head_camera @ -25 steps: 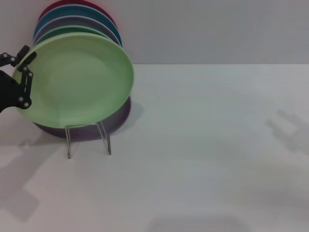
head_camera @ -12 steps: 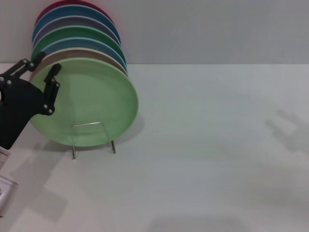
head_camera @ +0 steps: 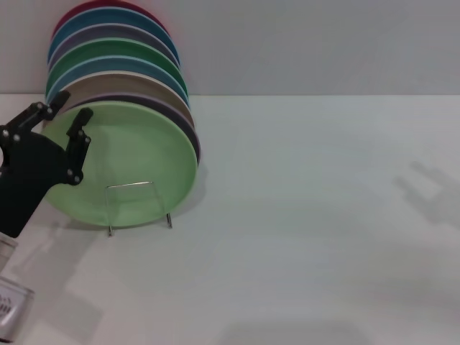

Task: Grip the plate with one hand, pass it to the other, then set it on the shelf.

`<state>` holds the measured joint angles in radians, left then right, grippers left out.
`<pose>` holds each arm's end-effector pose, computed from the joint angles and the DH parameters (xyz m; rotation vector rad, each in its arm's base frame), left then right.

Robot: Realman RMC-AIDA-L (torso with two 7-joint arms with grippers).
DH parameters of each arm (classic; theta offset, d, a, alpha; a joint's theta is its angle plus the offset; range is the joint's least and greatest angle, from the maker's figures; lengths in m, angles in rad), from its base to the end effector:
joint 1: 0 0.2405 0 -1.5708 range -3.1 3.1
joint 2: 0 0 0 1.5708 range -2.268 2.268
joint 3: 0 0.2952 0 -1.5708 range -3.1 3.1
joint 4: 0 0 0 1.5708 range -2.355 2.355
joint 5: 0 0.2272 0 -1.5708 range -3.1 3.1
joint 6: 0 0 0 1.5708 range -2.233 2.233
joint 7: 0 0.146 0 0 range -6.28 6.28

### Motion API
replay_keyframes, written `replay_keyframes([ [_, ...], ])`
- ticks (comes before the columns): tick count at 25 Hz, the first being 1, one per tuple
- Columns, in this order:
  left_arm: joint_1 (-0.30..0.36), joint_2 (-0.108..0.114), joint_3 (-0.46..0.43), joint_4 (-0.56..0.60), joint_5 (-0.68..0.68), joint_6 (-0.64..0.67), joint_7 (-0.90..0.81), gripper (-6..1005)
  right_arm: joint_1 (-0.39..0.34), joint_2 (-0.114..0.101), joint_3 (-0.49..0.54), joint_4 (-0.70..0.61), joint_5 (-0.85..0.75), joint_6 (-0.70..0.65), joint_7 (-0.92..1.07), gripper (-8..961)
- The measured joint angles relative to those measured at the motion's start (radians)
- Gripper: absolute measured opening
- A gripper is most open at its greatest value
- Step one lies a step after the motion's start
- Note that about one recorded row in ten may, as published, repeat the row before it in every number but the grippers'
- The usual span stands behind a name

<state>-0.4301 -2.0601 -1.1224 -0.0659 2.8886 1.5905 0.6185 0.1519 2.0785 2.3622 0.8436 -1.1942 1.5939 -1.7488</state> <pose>-0.3290 0.3228 -0.0296 -1.6150 0.5804 -0.3743 0.3362 0.2934 0.0869 -2.0120 0.5780 1.2845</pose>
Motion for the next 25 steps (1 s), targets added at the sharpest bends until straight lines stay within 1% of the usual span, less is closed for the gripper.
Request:
replay_keyframes([
  [4, 0.017, -0.003, 0.028, 0.000, 0.000, 0.001, 0.017, 302, 0.001, 0.000, 0.000, 0.000, -0.001, 0.000, 0.000, 618],
  [8, 0.048, -0.004, 0.065, -0.018, 0.000, -0.001, 0.020, 301, 0.002, 0.000, -0.002, 0.000, -0.002, 0.000, 0.000, 620],
  [10, 0.054, -0.005, 0.071, -0.020, 0.000, -0.005, 0.020, 301, 0.002, 0.000, -0.002, 0.000, -0.002, 0.000, 0.000, 620],
  [14, 0.069, -0.005, 0.072, -0.025, 0.000, 0.003, 0.024, 332, 0.002, -0.001, -0.003, -0.001, -0.002, 0.000, 0.000, 622],
  [16, 0.113, -0.008, 0.073, -0.068, 0.000, 0.024, 0.057, 348, -0.001, -0.001, -0.001, -0.003, -0.002, 0.000, -0.005, 623],
  [17, 0.113, -0.008, 0.073, -0.068, 0.000, 0.024, 0.057, 355, -0.001, -0.001, -0.001, -0.003, -0.002, 0.000, -0.005, 623],
  [18, 0.157, -0.009, 0.069, -0.120, -0.002, 0.030, 0.080, 363, -0.007, 0.002, 0.005, -0.008, -0.001, -0.001, -0.051, 623],
  [19, 0.157, -0.009, 0.069, -0.120, -0.002, 0.030, 0.080, 409, -0.007, 0.002, 0.005, -0.008, -0.001, -0.001, -0.051, 624],
  [22, 0.204, -0.009, 0.035, -0.165, -0.005, 0.045, 0.029, 546, -0.024, 0.013, -0.002, -0.057, 0.034, -0.011, -0.263, 625],
  [23, 0.214, -0.009, -0.003, -0.164, -0.006, 0.066, -0.059, 592, -0.025, 0.014, -0.024, -0.133, 0.092, -0.019, -0.420, 625],
  [24, 0.214, -0.009, -0.003, -0.164, -0.006, 0.066, -0.059, 627, -0.025, 0.014, -0.024, -0.133, 0.092, -0.019, -0.420, 626],
  [25, 0.216, -0.008, -0.068, -0.157, -0.008, 0.083, -0.218, 662, -0.016, 0.014, -0.043, -0.216, 0.147, -0.034, -0.573, 626],
])
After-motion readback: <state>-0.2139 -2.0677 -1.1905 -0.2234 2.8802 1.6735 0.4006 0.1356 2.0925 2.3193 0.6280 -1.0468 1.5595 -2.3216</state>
